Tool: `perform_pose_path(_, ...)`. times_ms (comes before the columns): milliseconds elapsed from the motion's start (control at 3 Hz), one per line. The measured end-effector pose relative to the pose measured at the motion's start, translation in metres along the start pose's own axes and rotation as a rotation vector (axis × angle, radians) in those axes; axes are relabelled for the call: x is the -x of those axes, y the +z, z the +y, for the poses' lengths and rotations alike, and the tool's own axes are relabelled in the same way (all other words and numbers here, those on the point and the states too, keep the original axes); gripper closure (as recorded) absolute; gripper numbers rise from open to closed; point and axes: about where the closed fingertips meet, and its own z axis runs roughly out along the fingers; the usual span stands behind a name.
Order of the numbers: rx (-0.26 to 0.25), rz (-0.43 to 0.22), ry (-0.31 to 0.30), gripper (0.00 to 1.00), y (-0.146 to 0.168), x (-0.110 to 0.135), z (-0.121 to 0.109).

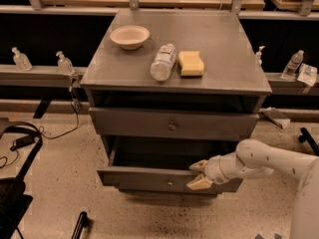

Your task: Open middle drawer

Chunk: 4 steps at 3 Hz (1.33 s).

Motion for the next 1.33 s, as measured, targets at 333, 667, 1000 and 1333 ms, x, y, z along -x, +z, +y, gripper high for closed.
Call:
perform_pose_path(333,0.025,-0.016,-0.001,0.50,-0.004,0.001,0.021)
perform_pose_path(667,0.042,-0.038,0.001,0.49,-0.010,0.004,0.045)
perform_pose_path(1000,0.032,-0.053,-0.002,0.48,-0.020,0.011,0.055)
perform_pose_path(1333,-0.004,-0.049,-0.019,0.48,-0.036,0.021,0.046)
